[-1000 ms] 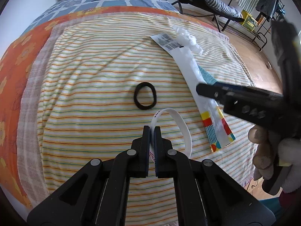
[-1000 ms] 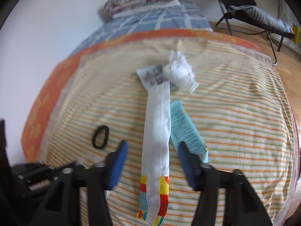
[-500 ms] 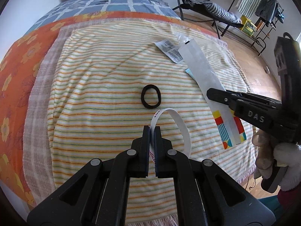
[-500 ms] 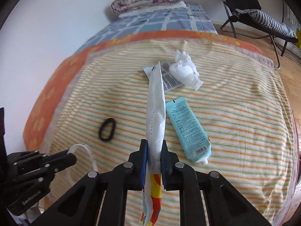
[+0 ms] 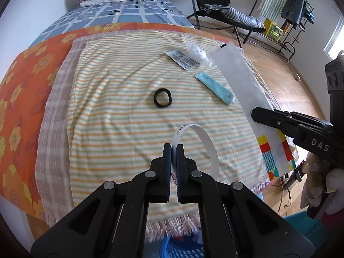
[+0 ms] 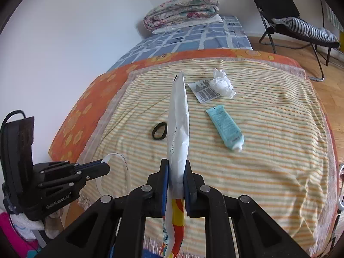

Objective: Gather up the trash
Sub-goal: 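Carry the wristband and strip packet down over the blue basket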

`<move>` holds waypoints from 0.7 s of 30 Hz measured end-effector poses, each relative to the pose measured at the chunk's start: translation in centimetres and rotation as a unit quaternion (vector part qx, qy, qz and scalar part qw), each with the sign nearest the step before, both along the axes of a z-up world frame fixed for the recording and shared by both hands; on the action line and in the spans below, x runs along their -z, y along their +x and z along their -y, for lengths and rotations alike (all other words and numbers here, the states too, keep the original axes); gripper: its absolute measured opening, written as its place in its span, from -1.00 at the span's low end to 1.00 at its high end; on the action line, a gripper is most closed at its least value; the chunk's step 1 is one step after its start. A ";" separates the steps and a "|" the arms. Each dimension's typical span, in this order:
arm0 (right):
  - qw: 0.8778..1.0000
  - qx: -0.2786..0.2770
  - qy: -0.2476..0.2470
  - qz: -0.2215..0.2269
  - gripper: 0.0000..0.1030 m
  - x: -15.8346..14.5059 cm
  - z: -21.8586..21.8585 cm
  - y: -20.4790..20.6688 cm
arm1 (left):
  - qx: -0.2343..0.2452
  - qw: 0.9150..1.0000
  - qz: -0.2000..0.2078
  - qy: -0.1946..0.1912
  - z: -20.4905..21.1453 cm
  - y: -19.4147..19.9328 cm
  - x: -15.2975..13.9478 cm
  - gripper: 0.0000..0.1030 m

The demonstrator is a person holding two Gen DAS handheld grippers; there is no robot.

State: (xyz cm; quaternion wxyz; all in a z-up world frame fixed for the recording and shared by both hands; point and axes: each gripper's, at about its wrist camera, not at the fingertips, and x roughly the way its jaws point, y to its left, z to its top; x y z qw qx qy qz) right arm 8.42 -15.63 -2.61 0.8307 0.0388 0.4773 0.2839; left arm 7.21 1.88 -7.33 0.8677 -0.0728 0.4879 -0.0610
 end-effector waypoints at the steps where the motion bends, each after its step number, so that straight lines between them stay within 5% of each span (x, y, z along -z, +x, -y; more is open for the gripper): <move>1: 1.000 -0.002 0.000 0.002 -0.79 -0.1 0.1 -0.7 | 0.003 1.000 0.000 0.001 0.1 -0.5 0.0 -0.97; 21: 0.999 -0.031 -0.020 0.022 -0.79 2.5 2.3 -14.5 | 0.086 0.996 -0.020 0.021 5.8 -10.8 2.8 -0.97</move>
